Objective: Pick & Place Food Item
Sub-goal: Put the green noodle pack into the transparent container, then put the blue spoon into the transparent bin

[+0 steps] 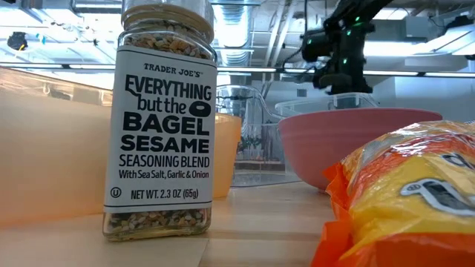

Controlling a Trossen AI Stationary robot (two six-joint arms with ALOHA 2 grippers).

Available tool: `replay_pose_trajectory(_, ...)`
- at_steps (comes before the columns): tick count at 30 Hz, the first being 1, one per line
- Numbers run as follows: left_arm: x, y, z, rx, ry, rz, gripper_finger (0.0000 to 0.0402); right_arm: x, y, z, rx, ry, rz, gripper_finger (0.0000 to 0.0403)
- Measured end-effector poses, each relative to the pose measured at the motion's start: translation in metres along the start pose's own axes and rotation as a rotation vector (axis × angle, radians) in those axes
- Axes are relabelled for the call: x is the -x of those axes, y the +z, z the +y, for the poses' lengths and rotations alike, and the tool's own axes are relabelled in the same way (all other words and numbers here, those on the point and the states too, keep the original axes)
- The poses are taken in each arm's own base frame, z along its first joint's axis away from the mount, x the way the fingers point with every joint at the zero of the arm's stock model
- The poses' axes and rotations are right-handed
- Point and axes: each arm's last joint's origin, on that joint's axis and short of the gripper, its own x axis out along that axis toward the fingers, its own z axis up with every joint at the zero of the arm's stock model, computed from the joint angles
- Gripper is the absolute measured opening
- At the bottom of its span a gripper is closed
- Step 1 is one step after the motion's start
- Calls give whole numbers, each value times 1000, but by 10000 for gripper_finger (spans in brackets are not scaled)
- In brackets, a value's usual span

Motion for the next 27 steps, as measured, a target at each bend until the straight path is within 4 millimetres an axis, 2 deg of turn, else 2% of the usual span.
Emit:
replay_pose_trajectory(8,0,0,0,-1,0,0,112,55,-27,-10,-86,93,-214,254)
replay_pose_trajectory(13,0,0,0,-8,0,0,112,102,-59,-7,-125,242,-438,254)
replay_pose_trajectory(17,0,0,0,-58,1,-4,112,132,-90,1,-112,374,-572,254)
replay_pose_trajectory(22,-1,7,2,-129,2,-62,112,151,-123,15,-58,533,-590,254)
replay_pose_trajectory(27,-3,13,6,-183,22,-112,112,157,-137,28,-12,581,-585,254)
